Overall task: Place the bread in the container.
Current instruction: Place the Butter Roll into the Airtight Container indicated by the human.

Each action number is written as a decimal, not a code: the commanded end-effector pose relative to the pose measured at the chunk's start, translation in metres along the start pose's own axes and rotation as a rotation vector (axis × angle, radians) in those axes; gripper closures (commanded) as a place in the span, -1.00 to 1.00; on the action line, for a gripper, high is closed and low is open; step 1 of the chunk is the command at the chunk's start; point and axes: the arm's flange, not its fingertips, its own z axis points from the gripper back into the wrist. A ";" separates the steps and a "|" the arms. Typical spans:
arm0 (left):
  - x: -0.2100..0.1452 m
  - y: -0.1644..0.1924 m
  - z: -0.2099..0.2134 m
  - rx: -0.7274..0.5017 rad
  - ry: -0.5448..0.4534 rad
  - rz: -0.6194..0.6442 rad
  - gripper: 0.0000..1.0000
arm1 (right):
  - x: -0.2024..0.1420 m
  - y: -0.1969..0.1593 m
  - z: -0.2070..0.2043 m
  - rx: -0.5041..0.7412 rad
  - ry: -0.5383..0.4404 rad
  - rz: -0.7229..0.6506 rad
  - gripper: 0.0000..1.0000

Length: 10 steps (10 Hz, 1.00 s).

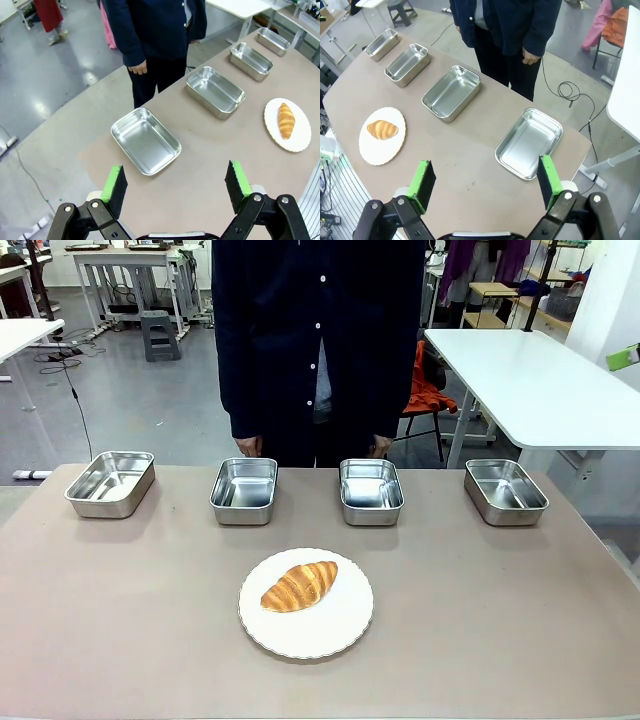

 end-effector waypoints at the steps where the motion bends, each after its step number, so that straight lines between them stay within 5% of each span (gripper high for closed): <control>1: -0.003 -0.007 0.002 0.014 0.008 0.023 -1.00 | 0.002 -0.005 0.000 -0.005 -0.025 0.021 -1.00; 10: 0.000 0.000 0.000 0.001 0.000 0.003 -1.00 | 0.000 -0.001 0.000 -0.001 -0.002 -0.002 -1.00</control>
